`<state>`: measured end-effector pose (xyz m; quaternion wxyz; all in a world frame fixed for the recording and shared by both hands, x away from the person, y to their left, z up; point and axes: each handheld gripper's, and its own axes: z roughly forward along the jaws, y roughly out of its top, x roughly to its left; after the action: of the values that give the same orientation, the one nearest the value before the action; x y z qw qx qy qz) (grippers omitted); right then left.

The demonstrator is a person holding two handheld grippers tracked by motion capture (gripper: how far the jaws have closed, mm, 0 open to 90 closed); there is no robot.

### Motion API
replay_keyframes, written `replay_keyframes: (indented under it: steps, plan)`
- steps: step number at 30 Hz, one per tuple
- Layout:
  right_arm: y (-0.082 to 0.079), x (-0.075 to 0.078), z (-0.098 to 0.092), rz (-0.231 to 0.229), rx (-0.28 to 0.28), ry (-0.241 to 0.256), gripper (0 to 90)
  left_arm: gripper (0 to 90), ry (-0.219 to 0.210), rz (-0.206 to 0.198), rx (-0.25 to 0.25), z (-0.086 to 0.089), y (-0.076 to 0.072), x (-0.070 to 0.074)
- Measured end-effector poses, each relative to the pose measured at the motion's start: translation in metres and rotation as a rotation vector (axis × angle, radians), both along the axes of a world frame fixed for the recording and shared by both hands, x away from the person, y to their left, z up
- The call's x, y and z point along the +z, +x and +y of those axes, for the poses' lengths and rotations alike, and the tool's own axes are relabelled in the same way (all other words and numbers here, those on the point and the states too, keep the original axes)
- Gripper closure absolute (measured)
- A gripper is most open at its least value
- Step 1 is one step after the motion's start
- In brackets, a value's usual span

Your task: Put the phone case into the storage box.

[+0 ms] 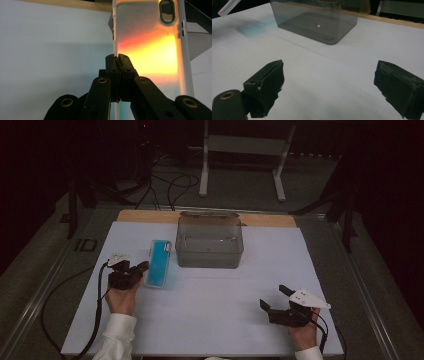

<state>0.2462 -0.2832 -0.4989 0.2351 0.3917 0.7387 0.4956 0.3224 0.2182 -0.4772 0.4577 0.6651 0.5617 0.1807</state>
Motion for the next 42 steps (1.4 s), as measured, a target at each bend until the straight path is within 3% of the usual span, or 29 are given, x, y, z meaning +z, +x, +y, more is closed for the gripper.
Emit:
replay_keyframes:
  steps: [11, 17, 27, 31, 35, 42]
  plan:
    - [-0.001, 0.001, 0.005, -0.003, 0.018, 0.002, 9.1, 89.0, -0.018, -0.087, -0.017, -0.005, -0.011, 0.01]
    - [0.001, 0.005, 0.005, 0.005, 0.033, 0.054, 9.0, 89.0, -0.016, -0.146, -0.044, -0.012, -0.016, 0.016]
    - [0.009, 0.014, 0.012, 0.016, 0.053, 0.097, 9.1, 89.0, -0.004, -0.229, -0.078, -0.026, -0.024, 0.028]
    - [0.015, 0.018, 0.023, 0.045, 0.055, 0.078, 9.1, 89.0, 0.004, -0.242, -0.096, -0.033, -0.025, 0.029]
    - [0.02, 0.019, 0.034, 0.075, 0.079, 0.104, 9.2, 89.0, 0.008, -0.258, -0.11, -0.036, -0.027, 0.031]
    - [0.029, 0.027, 0.055, 0.08, 0.104, 0.119, 9.1, 89.0, 0.014, -0.267, -0.13, -0.044, -0.03, 0.032]
